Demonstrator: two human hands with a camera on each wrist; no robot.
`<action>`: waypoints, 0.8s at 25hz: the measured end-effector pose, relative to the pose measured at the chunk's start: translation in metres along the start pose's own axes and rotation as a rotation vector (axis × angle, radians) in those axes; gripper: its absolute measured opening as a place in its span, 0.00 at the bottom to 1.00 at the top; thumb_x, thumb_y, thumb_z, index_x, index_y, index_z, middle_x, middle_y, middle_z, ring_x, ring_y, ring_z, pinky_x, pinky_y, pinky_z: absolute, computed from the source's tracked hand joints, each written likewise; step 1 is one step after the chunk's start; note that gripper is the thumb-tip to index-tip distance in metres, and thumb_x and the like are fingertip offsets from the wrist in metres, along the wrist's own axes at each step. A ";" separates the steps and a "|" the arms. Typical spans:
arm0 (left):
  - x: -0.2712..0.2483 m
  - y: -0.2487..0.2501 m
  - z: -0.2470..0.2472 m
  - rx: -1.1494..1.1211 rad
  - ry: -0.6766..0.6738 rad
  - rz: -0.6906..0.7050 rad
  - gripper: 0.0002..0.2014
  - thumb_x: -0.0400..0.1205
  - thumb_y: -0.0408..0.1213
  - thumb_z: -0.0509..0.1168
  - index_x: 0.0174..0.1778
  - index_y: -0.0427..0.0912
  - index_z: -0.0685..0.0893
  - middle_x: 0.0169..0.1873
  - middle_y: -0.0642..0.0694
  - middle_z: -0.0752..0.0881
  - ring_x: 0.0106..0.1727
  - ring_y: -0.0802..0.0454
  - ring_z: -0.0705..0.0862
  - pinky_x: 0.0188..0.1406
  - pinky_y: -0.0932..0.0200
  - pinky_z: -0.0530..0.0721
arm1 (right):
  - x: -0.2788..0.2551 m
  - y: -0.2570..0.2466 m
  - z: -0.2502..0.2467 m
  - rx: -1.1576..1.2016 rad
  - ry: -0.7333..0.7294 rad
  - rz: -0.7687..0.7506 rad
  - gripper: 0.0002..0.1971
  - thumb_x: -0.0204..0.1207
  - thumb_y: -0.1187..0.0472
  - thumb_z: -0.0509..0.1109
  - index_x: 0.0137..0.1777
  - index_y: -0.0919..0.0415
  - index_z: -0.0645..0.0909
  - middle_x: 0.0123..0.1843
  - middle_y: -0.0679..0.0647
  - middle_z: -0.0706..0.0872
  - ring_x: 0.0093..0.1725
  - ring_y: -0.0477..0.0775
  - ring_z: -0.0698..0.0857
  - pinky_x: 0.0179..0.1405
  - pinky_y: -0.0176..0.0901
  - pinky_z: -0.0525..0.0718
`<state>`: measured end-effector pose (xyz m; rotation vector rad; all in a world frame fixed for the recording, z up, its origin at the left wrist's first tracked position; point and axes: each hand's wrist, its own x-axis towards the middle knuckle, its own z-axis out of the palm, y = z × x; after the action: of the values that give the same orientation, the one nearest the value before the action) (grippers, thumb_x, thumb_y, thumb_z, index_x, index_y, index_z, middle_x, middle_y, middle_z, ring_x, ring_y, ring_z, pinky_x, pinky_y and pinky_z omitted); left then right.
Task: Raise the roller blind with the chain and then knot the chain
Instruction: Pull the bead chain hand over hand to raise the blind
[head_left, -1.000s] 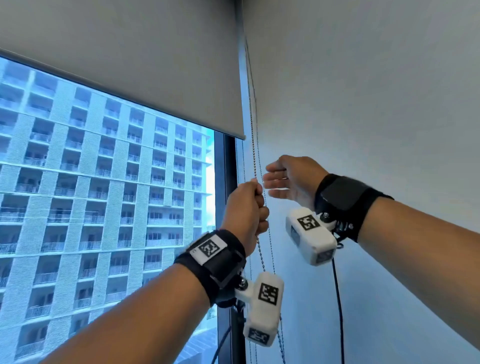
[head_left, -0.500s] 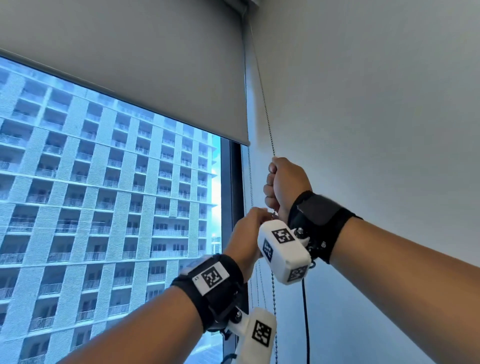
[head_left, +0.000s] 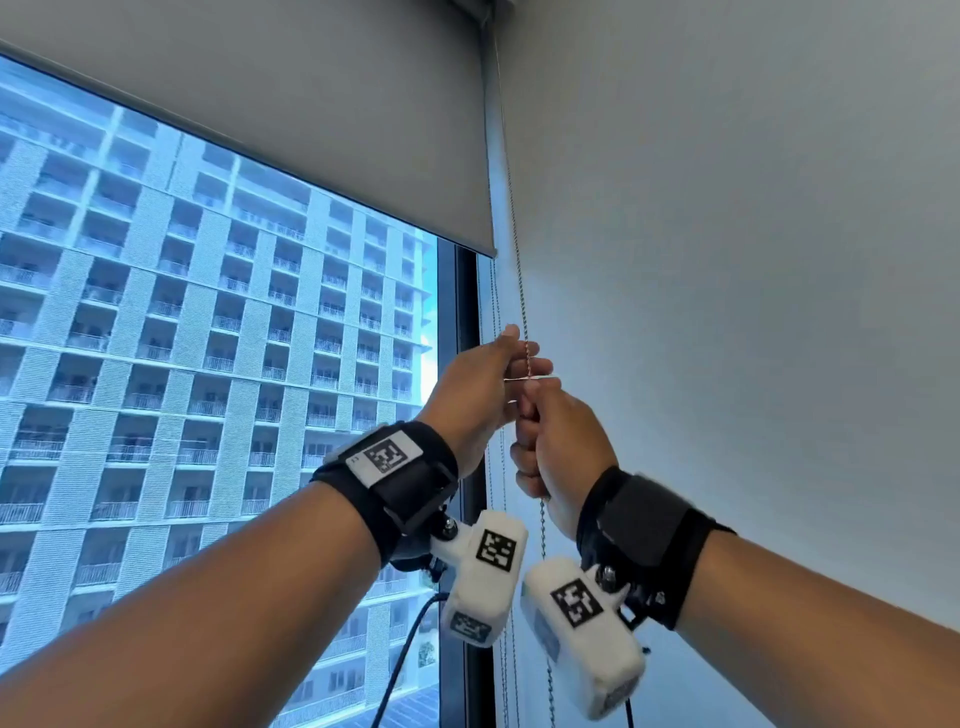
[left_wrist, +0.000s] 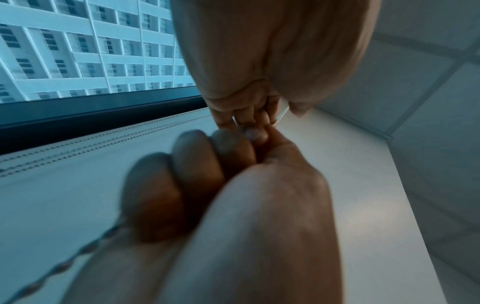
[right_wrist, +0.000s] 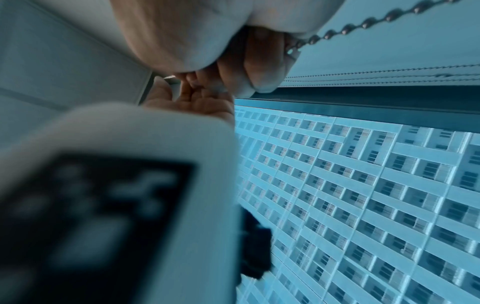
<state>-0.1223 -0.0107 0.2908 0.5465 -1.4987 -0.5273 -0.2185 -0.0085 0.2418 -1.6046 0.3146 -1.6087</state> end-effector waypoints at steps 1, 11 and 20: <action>0.001 0.000 0.003 -0.020 0.006 -0.002 0.18 0.89 0.47 0.58 0.57 0.35 0.84 0.42 0.43 0.90 0.44 0.47 0.92 0.49 0.50 0.88 | -0.001 0.008 -0.002 -0.020 -0.013 -0.001 0.15 0.85 0.57 0.53 0.34 0.53 0.66 0.23 0.47 0.61 0.20 0.47 0.57 0.17 0.37 0.56; -0.026 -0.034 0.011 -0.076 0.154 -0.114 0.11 0.81 0.35 0.55 0.32 0.47 0.69 0.19 0.55 0.63 0.17 0.57 0.58 0.14 0.64 0.58 | 0.031 0.033 -0.064 -0.695 -0.461 0.088 0.09 0.74 0.65 0.64 0.47 0.63 0.86 0.49 0.55 0.89 0.49 0.50 0.84 0.51 0.44 0.84; -0.046 -0.069 0.032 -0.079 0.096 -0.099 0.10 0.84 0.36 0.55 0.36 0.42 0.73 0.28 0.46 0.71 0.27 0.51 0.67 0.23 0.60 0.64 | 0.085 -0.023 -0.023 0.099 -0.094 0.103 0.14 0.87 0.51 0.59 0.49 0.61 0.77 0.31 0.54 0.81 0.25 0.50 0.78 0.24 0.39 0.77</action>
<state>-0.1544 -0.0352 0.2117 0.5784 -1.3588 -0.6263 -0.2348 -0.0606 0.3152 -1.5582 0.2597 -1.4444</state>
